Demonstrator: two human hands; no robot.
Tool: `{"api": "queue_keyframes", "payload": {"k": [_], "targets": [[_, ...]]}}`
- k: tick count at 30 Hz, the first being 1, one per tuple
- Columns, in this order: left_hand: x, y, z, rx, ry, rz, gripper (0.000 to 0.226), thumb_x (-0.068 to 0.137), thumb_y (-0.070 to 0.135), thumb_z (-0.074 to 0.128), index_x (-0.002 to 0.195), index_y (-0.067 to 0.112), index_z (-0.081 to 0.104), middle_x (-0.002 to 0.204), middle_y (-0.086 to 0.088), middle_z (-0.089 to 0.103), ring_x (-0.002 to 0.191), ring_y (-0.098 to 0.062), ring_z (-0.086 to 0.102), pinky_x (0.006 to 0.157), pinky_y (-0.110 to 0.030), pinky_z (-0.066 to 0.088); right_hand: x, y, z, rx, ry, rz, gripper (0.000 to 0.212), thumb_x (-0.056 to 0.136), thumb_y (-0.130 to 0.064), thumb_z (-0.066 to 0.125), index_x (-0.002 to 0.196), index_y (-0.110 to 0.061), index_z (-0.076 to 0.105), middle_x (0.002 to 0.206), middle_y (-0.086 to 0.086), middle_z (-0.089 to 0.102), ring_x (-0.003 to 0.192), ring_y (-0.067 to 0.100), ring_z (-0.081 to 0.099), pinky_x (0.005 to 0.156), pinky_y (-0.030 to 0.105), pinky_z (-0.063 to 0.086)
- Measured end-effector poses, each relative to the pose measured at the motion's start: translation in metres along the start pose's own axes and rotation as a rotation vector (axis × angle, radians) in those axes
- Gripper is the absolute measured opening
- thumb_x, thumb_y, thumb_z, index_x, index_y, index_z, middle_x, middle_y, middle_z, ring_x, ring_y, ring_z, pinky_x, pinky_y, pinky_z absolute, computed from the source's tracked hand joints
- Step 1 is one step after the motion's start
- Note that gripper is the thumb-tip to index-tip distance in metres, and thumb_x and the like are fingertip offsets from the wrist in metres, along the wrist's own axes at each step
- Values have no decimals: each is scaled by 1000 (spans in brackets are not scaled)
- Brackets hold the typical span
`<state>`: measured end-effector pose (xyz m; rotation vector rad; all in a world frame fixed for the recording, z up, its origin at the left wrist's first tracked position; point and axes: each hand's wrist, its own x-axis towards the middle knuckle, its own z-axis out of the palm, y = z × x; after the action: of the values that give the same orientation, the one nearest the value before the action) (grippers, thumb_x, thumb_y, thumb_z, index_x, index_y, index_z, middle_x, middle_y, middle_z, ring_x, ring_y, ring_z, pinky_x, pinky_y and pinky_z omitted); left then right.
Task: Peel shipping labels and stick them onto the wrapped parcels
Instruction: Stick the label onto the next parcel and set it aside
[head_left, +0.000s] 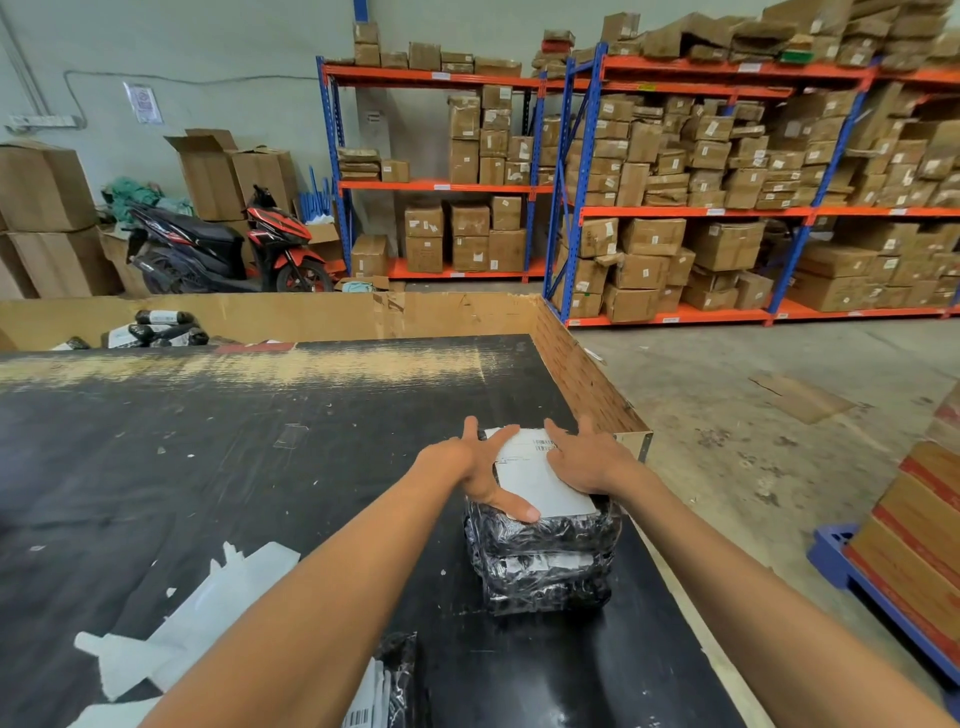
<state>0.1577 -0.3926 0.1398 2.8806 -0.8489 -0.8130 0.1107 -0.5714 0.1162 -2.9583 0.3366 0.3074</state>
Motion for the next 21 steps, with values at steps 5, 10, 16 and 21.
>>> {"api": "queue_keyframes", "payload": {"k": [5,10,16,21], "targets": [[3,-7,11,-135,-9,30,120,69,83,56,147,44,-27,160,-2,-31,147,-41,19,112,-56,31,-14,18,7,121,-42,-97,80,89,-79,33,157,-46,6,161,9,6,145,42,30,117,52,29],[0,-20,20,-390,11,100,92,87,69,49,151,48,-14,160,3,-32,152,-31,-3,120,-53,17,-30,32,21,586,-28,-181,85,87,-58,66,157,-31,26,138,-2,22,131,21,34,108,32,33],[5,-1,35,-676,191,63,59,104,40,35,156,38,6,163,-1,-25,152,-29,4,117,-46,19,-30,26,30,692,168,-97,45,104,-29,49,148,-30,41,131,5,35,128,28,45,102,35,39],[12,22,52,-794,463,-67,58,95,53,48,147,37,29,159,-6,18,135,-37,40,109,-51,37,-26,8,36,606,334,155,54,87,-68,57,132,-40,49,136,-1,43,117,31,59,95,42,42]]}}
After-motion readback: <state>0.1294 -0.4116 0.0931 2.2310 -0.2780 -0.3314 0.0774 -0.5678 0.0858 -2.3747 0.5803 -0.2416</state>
